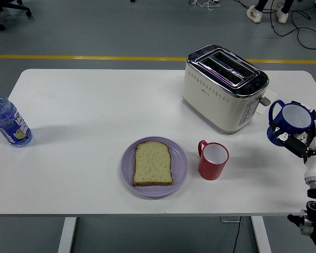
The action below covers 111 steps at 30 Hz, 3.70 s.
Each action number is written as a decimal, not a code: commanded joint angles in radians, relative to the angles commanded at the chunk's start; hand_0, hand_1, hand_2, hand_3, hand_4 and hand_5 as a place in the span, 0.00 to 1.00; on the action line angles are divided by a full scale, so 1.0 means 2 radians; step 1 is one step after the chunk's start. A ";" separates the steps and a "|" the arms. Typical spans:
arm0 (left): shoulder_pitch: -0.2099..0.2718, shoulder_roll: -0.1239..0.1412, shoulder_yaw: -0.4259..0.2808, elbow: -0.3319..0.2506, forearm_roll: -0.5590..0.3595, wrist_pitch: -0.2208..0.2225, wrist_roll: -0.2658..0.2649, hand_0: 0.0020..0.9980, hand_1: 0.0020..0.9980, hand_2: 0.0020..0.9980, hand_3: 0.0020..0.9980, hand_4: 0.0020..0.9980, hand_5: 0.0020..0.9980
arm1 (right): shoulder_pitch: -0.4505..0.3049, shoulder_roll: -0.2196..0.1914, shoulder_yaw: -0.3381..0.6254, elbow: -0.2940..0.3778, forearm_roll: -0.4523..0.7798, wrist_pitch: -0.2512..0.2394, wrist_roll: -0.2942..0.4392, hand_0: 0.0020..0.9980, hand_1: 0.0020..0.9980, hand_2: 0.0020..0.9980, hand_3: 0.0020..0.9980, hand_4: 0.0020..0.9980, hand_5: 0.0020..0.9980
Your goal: Pick up the cup,pour liquid into bread,place the cup on the desk
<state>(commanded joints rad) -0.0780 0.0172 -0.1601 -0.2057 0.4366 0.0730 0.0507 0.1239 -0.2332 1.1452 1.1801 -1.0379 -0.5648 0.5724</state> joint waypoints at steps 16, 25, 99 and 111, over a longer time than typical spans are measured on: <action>-0.002 0.000 -0.001 -0.001 0.001 0.000 0.000 0.64 0.65 0.66 0.56 0.33 0.84 | 0.020 0.022 -0.043 -0.075 0.014 0.007 0.035 0.43 0.39 0.55 0.56 0.65 0.00; -0.002 0.000 0.001 0.000 -0.001 0.000 0.000 0.64 0.65 0.66 0.56 0.33 0.84 | 0.031 0.029 -0.076 -0.113 0.050 0.000 0.036 0.43 0.39 0.54 0.56 0.64 0.00; -0.002 -0.001 0.004 0.000 -0.002 0.000 0.000 0.64 0.65 0.66 0.56 0.32 0.84 | 0.048 0.041 -0.105 -0.168 0.013 0.003 0.013 0.78 0.60 0.76 0.95 0.86 0.04; -0.002 -0.001 0.004 0.000 -0.003 0.000 0.000 0.64 0.65 0.66 0.56 0.32 0.83 | 0.049 0.042 -0.103 -0.168 0.013 0.001 0.015 0.80 0.61 0.77 0.95 0.88 0.06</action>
<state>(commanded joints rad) -0.0816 0.0151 -0.1524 -0.2058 0.4315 0.0726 0.0514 0.2212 -0.1488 0.9397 0.8435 -1.0122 -0.5623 0.6023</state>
